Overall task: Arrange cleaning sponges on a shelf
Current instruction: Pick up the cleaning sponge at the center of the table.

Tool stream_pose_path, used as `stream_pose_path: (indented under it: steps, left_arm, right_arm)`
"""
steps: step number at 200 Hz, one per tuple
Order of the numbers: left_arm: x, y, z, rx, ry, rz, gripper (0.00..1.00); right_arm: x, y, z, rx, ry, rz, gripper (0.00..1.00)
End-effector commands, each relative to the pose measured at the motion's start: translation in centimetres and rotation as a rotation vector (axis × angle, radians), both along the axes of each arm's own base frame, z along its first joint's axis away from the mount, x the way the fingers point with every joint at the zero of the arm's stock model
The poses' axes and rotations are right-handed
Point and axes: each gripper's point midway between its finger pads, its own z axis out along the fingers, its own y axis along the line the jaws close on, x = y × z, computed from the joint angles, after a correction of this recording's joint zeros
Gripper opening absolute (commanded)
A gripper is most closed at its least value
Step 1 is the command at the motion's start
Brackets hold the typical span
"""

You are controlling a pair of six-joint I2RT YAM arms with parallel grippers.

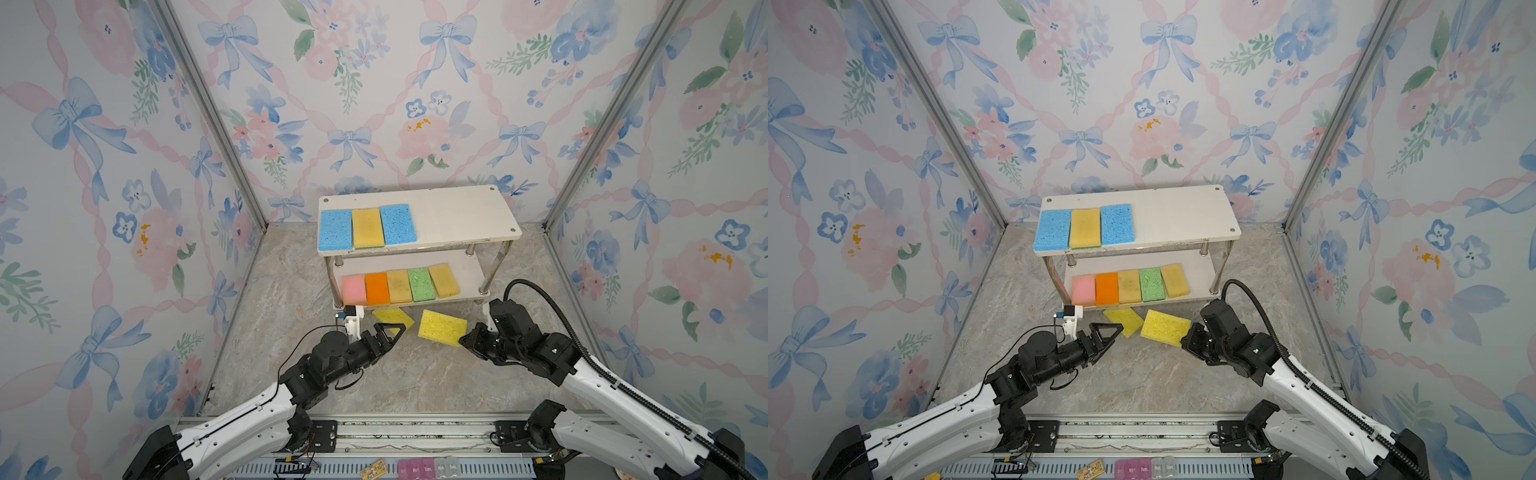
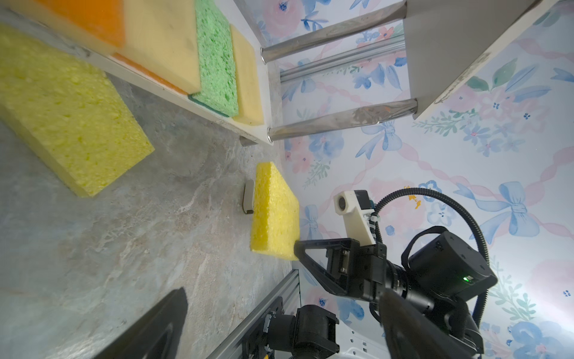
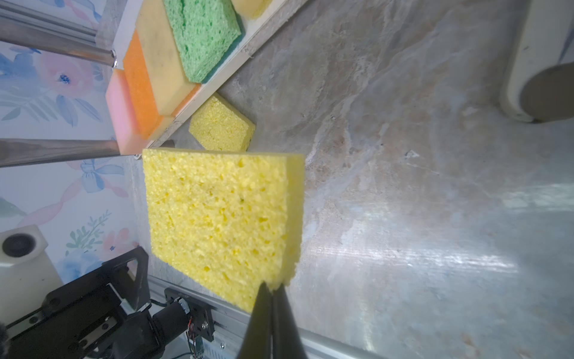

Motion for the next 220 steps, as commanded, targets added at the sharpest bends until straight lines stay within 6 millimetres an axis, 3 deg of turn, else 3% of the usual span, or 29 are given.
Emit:
stream_pose_path:
  steps: [1,49,96,118,151,165,177,201,220]
  left_arm:
    - [1.1,-1.7,4.7,-0.081,-0.115,0.017,0.96]
    - [1.9,-4.0,5.9,-0.092,-0.136,-0.012,0.7]
    - [1.9,-5.6,6.8,-0.111,-0.151,-0.067,0.65]
    - [1.8,-5.9,6.8,-0.112,-0.148,-0.082,0.42]
    - [1.8,-5.6,7.0,-0.116,-0.156,-0.083,0.17]
    - [1.9,-5.5,7.0,-0.11,-0.169,-0.105,0.08]
    - [2.0,-5.3,6.9,-0.111,-0.165,-0.132,0.03]
    - [2.3,-4.5,6.6,-0.119,-0.146,-0.183,0.02]
    - [2.3,-3.8,6.2,-0.124,-0.116,-0.245,0.02]
  right_arm:
    - [-1.0,1.1,3.0,0.055,-0.041,0.093,0.0]
    - [-1.3,2.2,5.7,0.099,-0.078,0.141,0.0]
    - [-1.3,2.5,6.6,0.108,-0.095,0.154,0.0]
    - [-1.3,2.6,6.7,0.108,-0.096,0.157,0.0]
    - [-1.3,2.6,7.0,0.103,-0.104,0.152,0.0]
    - [-1.4,2.7,7.3,0.106,-0.114,0.157,0.07]
    - [-1.5,2.7,7.6,0.105,-0.125,0.168,0.18]
    - [-2.1,1.8,8.6,0.045,-0.165,0.231,0.47]
    - [-2.7,0.8,9.0,-0.035,-0.17,0.332,0.62]
